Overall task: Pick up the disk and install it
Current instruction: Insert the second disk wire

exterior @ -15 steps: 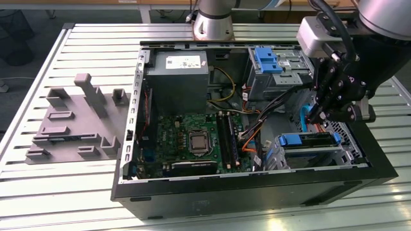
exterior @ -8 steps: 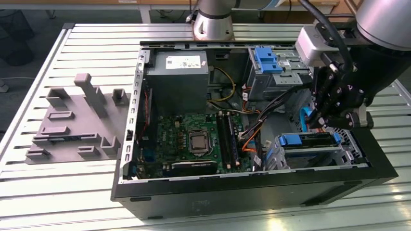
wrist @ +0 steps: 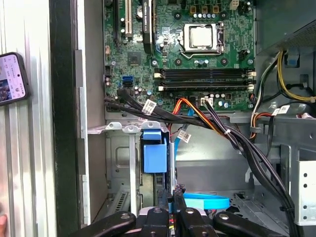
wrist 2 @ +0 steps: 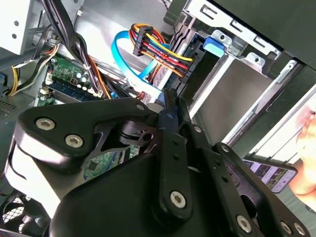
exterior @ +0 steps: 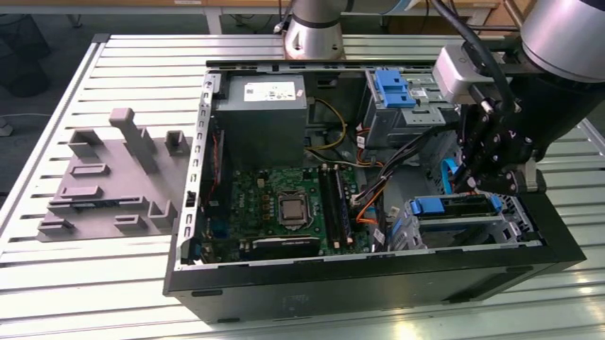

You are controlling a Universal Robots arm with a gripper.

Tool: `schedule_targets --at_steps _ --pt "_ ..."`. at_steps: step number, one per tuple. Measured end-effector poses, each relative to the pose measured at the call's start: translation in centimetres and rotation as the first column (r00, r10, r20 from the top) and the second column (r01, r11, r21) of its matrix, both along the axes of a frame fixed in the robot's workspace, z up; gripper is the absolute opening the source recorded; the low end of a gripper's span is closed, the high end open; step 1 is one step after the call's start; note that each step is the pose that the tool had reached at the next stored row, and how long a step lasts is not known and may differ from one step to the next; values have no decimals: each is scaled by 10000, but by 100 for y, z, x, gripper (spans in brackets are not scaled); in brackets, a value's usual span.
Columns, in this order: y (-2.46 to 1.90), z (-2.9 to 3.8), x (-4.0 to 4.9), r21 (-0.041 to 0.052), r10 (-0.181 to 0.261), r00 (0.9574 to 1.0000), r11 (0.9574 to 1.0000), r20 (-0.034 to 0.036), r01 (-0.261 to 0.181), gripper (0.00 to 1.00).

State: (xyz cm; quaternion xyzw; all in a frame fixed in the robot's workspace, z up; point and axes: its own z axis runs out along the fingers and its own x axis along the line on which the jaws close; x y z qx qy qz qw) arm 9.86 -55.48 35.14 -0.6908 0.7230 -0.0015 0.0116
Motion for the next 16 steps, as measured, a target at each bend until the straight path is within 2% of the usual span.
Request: schedule_targets --at_steps 3,8,16 --pt "-4 -6 0 2 -1 10000 10000 0 1 16" --pt "-43 -46 7 2 -1 10000 10000 0 1 16" --pt "-56 -92 22 -2 -2 10000 10000 0 2 16"
